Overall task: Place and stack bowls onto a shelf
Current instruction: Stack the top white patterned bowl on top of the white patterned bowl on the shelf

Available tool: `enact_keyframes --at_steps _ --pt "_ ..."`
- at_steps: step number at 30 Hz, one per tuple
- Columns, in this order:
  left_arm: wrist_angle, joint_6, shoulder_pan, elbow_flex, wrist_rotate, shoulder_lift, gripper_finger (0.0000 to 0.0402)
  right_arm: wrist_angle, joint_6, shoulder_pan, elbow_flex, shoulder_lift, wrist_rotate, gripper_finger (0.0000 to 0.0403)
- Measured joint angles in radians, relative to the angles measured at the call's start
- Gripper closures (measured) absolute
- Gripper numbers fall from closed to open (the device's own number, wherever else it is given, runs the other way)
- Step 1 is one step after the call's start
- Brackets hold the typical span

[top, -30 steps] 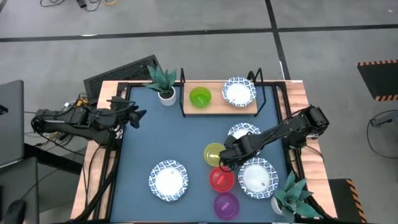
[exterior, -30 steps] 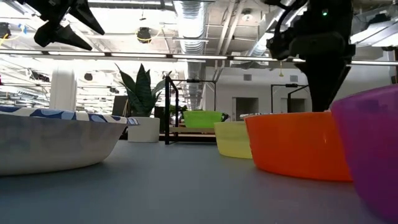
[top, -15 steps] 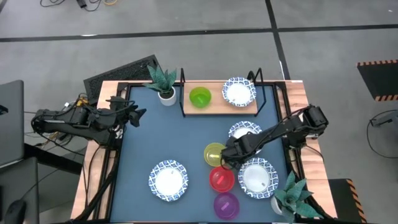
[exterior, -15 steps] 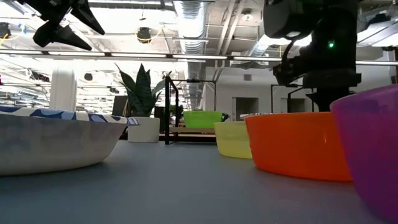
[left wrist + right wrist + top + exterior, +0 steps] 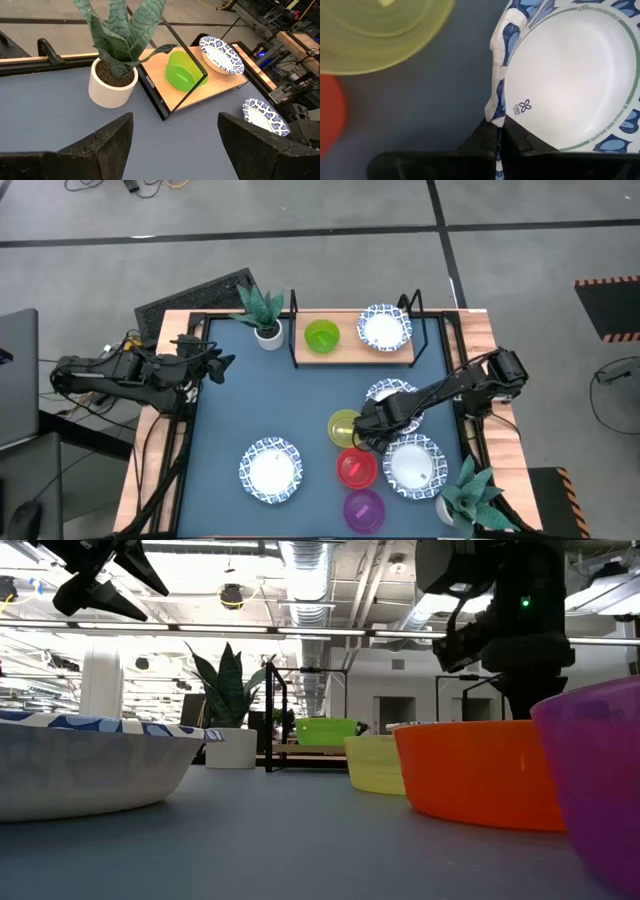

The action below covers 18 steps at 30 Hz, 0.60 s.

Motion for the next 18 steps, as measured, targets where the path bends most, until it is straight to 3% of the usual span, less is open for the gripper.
enact_keyframes --at_steps 10,18 --pt "0.0 0.007 0.0 0.0 -0.003 0.0 0.0127 -0.111 -0.103 -0.025 0.206 -0.024 -0.077 0.038" --pt "0.0 0.007 0.0 0.0 -0.003 0.0 0.0127 -0.156 -0.254 -0.109 0.43 -0.147 -0.243 0.038"
